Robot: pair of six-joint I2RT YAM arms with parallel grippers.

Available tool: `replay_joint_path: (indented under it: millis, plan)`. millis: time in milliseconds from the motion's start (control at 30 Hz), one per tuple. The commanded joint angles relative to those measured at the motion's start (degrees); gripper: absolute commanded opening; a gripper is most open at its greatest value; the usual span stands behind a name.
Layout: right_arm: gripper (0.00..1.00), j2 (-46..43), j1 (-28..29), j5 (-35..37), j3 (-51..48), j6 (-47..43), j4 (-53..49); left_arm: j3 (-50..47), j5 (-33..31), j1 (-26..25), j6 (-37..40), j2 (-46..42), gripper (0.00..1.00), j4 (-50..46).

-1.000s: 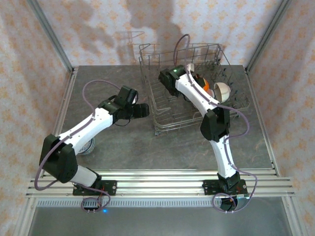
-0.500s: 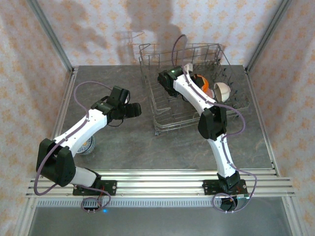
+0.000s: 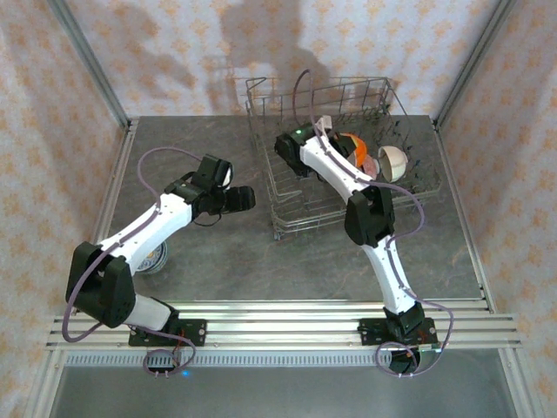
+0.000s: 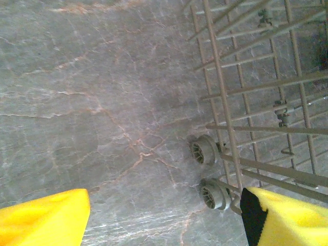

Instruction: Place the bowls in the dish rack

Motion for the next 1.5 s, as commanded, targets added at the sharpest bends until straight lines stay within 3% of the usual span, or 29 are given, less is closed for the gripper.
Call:
replay_joint_path:
  millis: [0,1367,1467]
  plan:
    - [0.0,1.4,0.3,0.7,-0.1,-1.1,-8.7,-1.1,1.7,-1.1,1.3,0.9,0.79,1.6]
    - [0.0,0.6,7.6,-17.6,0.2,-4.0,-8.8,-1.8,-1.7,-1.1,-1.6,1.4,0.78,2.4]
    - [0.05,0.9,7.6,-17.5,0.0,-4.1,-8.8,-1.5,-1.7,-1.2,-1.6,1.6,0.78,2.2]
